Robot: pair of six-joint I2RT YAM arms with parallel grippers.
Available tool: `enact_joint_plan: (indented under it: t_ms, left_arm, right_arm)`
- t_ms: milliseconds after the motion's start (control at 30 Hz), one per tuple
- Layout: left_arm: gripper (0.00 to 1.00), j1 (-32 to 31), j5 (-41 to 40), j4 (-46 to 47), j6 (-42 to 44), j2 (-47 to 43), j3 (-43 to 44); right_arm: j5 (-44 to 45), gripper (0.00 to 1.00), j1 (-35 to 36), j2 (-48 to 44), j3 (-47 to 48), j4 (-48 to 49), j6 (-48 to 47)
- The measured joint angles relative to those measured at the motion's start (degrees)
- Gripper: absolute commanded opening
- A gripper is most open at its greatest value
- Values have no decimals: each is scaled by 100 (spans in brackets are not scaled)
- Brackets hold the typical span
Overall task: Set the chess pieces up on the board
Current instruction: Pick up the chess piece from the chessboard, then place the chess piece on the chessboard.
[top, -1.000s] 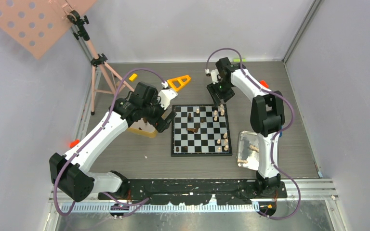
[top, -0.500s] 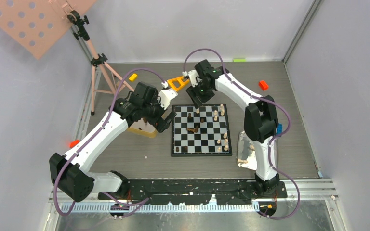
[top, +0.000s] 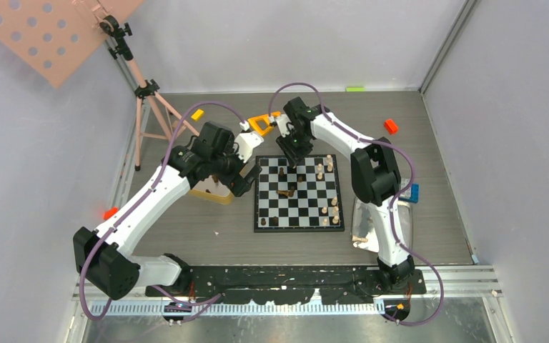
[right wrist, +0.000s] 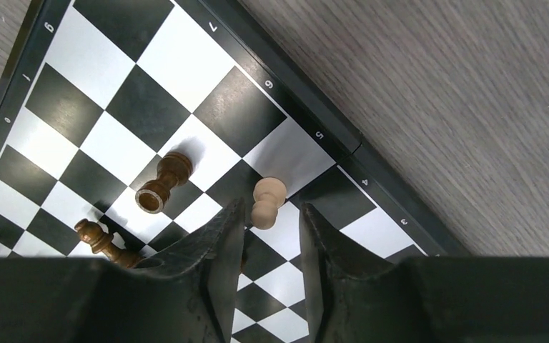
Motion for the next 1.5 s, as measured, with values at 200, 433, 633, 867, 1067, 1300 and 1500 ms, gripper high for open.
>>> enact_joint_plan:
  t_ms: [200, 433, 633, 867, 1067, 1300, 1500]
  left_arm:
    - [98, 0, -2, 0, 2, 0, 0]
    - [98, 0, 0, 0, 2, 0, 0]
    - [98, 0, 0, 0, 2, 0, -2]
    - [98, 0, 0, 0, 2, 0, -7]
    - [98, 0, 0, 0, 2, 0, -7]
    - [98, 0, 0, 0, 2, 0, -7]
    - [98, 0, 0, 0, 2, 0, -7]
  right_arm:
    - [0, 13, 2, 24, 17, 2, 4]
    - [168, 1, -44, 22, 26, 7, -15]
    - [374, 1, -221, 9, 24, 2, -28]
    - [544, 1, -634, -28, -28, -22, -46]
    - [614, 1, -743, -166, -232, -63, -72]
    - [669, 1, -737, -343, -514, -127, -111]
    - [695, 1, -761, -378, -564, -146, -160]
